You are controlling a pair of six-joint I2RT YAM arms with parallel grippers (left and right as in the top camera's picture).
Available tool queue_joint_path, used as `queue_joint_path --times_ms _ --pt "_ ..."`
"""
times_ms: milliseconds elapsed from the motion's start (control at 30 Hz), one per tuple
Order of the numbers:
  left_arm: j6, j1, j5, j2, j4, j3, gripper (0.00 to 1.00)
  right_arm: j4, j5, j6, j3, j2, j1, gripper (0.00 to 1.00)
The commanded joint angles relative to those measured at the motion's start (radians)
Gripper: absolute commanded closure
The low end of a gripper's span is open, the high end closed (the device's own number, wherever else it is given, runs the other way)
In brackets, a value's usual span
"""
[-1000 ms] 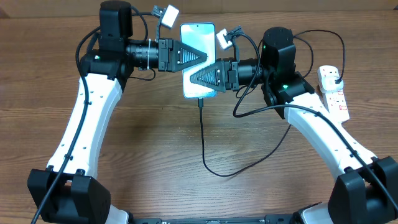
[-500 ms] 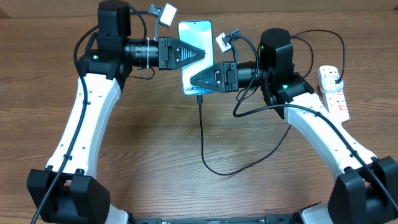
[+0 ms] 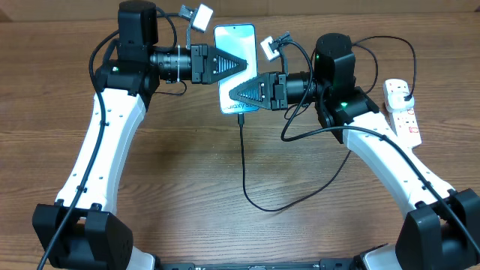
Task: Plug charger to phone and switch on socket
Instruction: 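Release the left gripper and lower the phone with the right gripper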
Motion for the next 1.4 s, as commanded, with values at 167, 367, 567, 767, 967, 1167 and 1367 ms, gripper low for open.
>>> queue_joint_path --times_ms 167,367,567,767,967,1167,1367 --pt "0.023 0.004 -0.054 -0.013 0.008 0.004 0.34 -0.003 0.048 -0.001 0.021 -0.012 -0.002 0.96" --pt "0.023 0.027 -0.139 -0.013 0.009 0.004 0.02 -0.116 0.127 -0.026 0.021 -0.012 -0.002 0.96" --pt "0.023 0.1 -0.168 -0.013 0.008 0.004 0.0 -0.455 0.39 -0.188 0.021 -0.01 0.0 0.96" --pt "0.023 0.158 -0.219 -0.013 0.003 0.004 0.0 -0.628 0.594 -0.239 0.013 0.027 0.001 0.96" --pt "0.023 0.238 -0.447 -0.013 -0.032 0.004 0.0 -0.632 0.619 -0.261 0.003 0.128 0.001 0.96" --pt "0.023 0.253 -0.75 -0.013 -0.045 0.004 0.0 -0.597 0.622 -0.26 0.002 0.227 0.016 0.96" --pt "0.023 0.253 -0.902 -0.013 -0.048 0.004 0.0 -0.542 0.703 -0.221 0.002 0.279 0.076 0.96"
